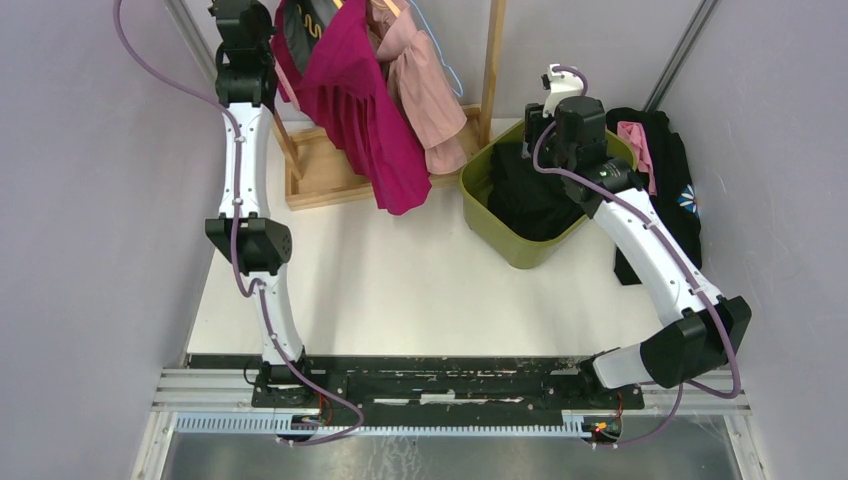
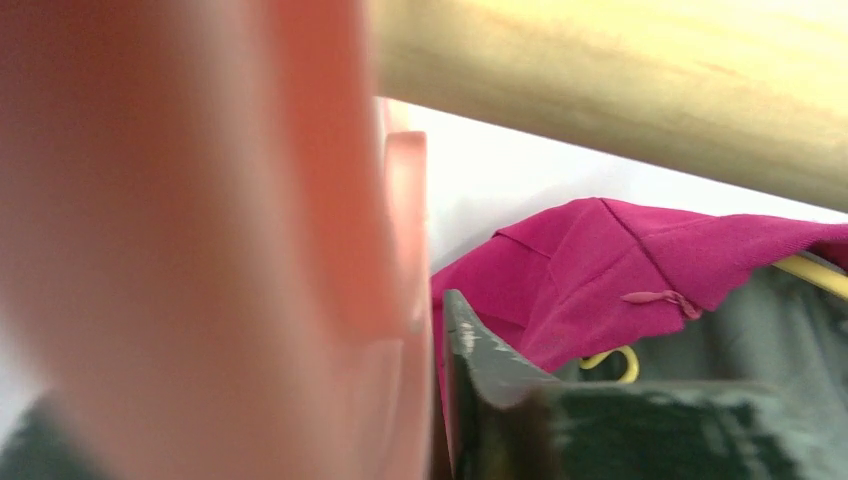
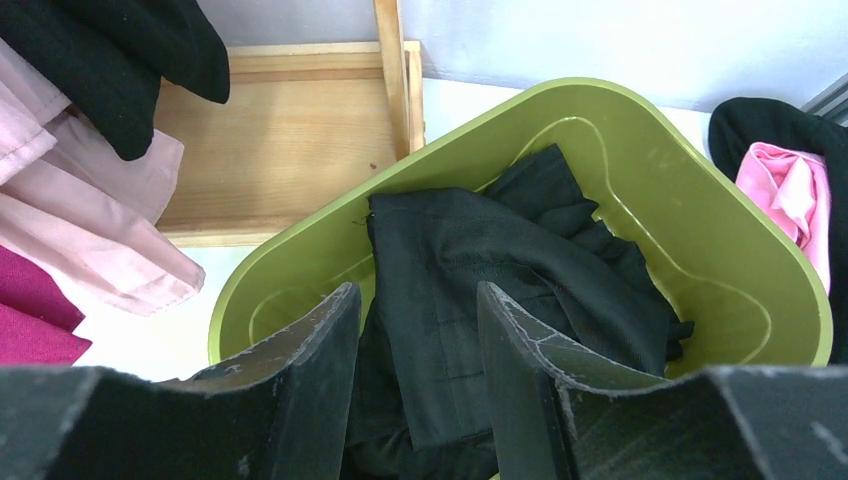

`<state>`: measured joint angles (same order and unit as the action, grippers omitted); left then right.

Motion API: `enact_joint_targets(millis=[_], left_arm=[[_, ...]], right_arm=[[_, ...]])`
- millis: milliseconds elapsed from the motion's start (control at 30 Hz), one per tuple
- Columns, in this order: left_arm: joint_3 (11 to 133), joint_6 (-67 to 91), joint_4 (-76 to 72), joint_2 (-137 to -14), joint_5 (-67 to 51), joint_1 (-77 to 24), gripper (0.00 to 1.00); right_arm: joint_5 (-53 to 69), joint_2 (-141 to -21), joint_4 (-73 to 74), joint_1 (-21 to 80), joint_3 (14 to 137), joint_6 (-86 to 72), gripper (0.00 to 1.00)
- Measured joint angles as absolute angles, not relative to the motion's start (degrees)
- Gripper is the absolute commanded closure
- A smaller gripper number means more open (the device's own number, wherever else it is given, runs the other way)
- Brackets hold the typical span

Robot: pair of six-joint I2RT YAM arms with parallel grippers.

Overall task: Remove the skirt from the hanger
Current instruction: Place the hanger at the clothesline.

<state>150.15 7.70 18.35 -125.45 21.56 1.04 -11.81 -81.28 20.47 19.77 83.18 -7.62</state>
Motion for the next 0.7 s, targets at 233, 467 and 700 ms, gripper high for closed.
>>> enact_joint_targets(millis=[233, 467, 700], left_arm=[[148.7, 7.7, 17.5, -125.1, 16.5, 1.8, 0.58], [147.6, 7.7, 17.5, -124.2, 14.3, 2.2, 0.59], [142.7, 7.7, 18.2, -120.6, 13.9, 2.4, 0.58]], right_arm=[[-11.4, -81.5, 20.3, 19.7, 83.2, -7.7, 0.48], [-11.0, -81.6, 20.3, 19.8, 83.2, -7.8, 0.48], [-10.3, -81.6, 20.2, 19.8, 83.1, -8.3, 0.48]])
